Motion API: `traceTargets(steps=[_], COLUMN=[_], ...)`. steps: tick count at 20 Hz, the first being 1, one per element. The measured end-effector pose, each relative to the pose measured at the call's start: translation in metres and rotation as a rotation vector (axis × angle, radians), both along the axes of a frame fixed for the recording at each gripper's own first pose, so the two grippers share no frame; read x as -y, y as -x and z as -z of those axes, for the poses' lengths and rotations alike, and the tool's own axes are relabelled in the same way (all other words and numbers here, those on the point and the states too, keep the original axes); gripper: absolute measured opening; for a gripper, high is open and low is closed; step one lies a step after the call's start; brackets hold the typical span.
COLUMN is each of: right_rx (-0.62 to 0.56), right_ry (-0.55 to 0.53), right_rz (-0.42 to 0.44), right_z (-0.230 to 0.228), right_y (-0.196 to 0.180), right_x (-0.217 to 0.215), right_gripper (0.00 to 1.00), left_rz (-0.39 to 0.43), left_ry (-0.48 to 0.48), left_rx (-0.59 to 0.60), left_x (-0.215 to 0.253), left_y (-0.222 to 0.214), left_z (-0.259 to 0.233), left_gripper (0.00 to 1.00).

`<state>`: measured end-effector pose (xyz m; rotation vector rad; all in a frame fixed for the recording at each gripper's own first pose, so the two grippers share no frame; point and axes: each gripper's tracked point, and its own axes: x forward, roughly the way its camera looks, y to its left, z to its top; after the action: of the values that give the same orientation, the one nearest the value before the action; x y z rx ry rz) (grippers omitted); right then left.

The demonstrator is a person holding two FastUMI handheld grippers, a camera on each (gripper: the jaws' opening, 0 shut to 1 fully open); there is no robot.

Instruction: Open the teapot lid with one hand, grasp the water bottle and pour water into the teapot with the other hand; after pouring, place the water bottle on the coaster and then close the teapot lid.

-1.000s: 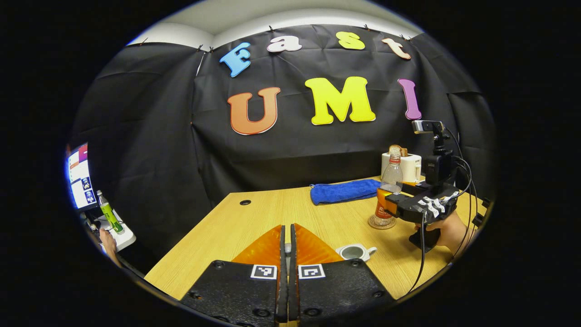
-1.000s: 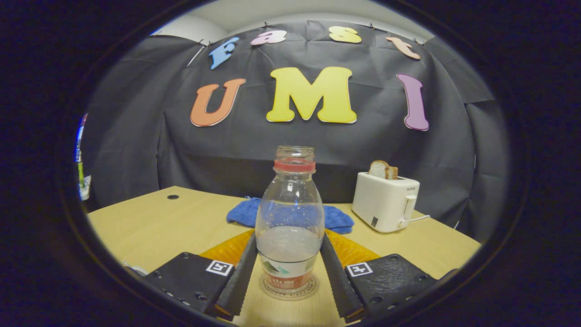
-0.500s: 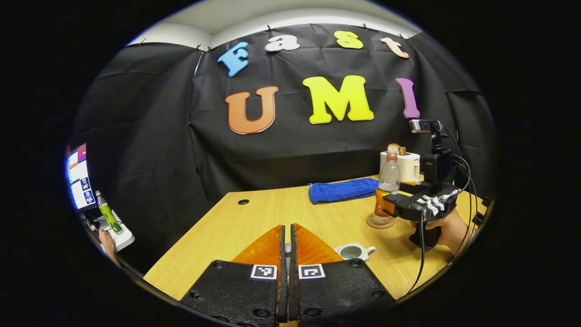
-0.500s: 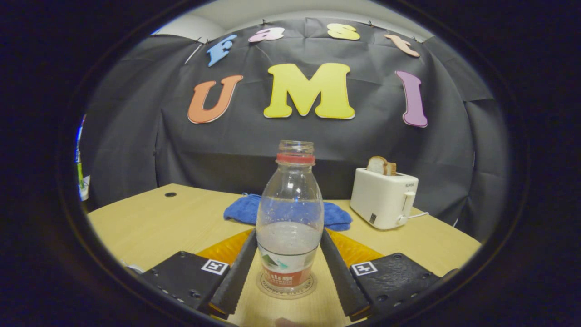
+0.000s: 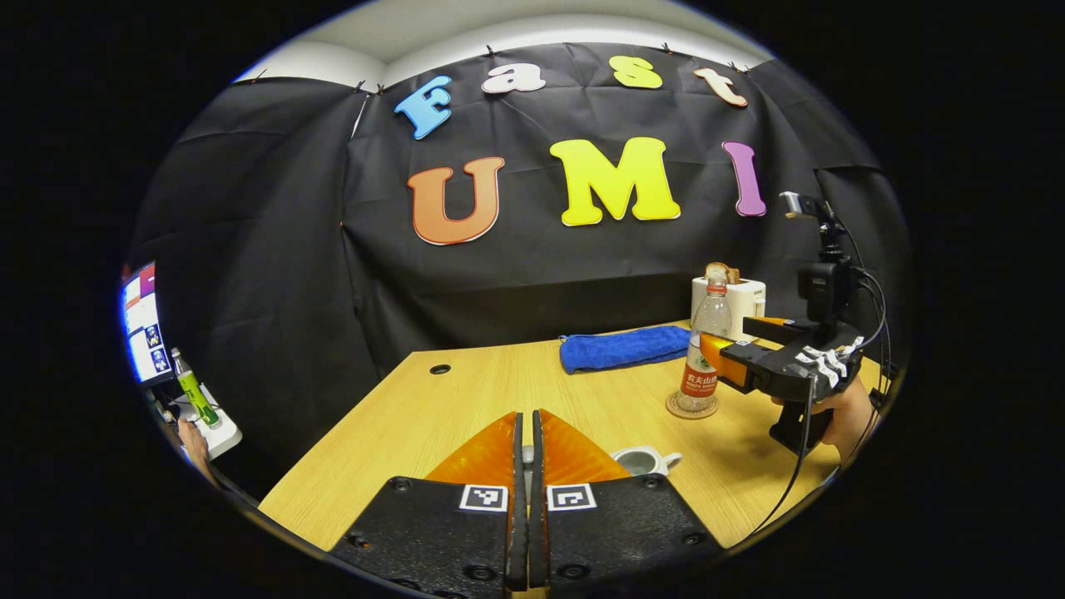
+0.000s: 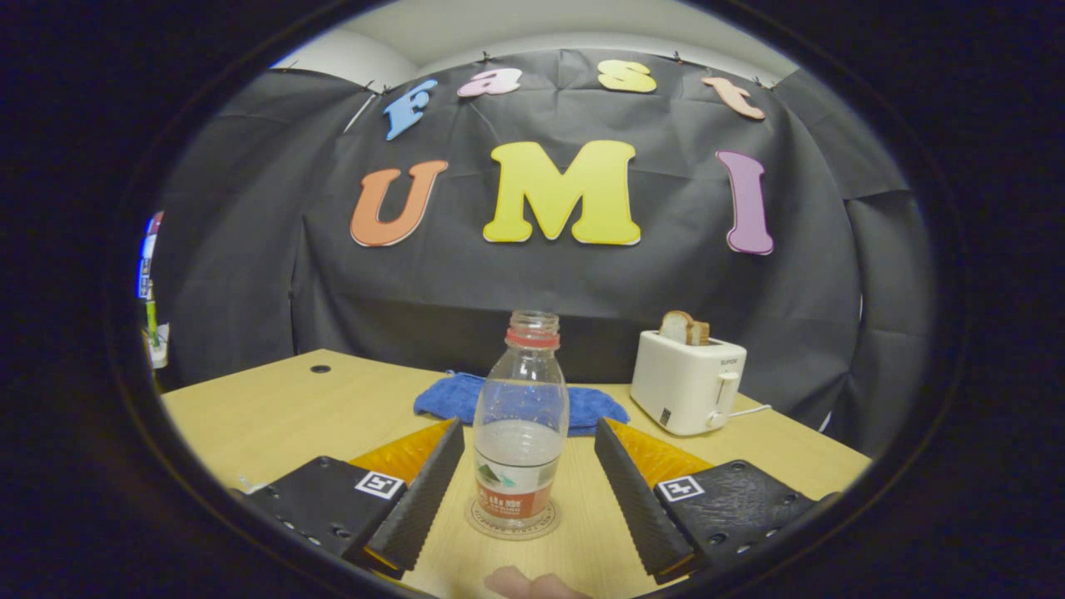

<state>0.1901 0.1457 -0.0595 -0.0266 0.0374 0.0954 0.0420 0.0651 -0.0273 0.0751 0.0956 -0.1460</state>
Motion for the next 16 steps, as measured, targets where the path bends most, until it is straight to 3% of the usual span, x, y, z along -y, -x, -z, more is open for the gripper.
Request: traceTargets(steps=[5, 9, 16], right_rx=[0.015, 0.058, 0.097], right_ry=[0.052, 0.095, 0.114], right_rz=[0.019, 0.048, 0.070], right_z=[-0.008, -0.019, -0.018], right_y=[0.032, 0.060, 0.098], right_x=[0.032, 0.060, 0.091], right_gripper=[0.92, 0.98, 0.95], left_rz=[0.057, 0.122, 0.208], left_ry=[0.024, 0.047, 0.067], left_rx=[0.006, 0.030, -0.002], left_x=[0.028, 0.057, 0.103], left_y=[0.002, 0.001, -0.015], left_z=[-0.001, -0.002, 0.030], left_gripper=[0.04, 0.04, 0.04])
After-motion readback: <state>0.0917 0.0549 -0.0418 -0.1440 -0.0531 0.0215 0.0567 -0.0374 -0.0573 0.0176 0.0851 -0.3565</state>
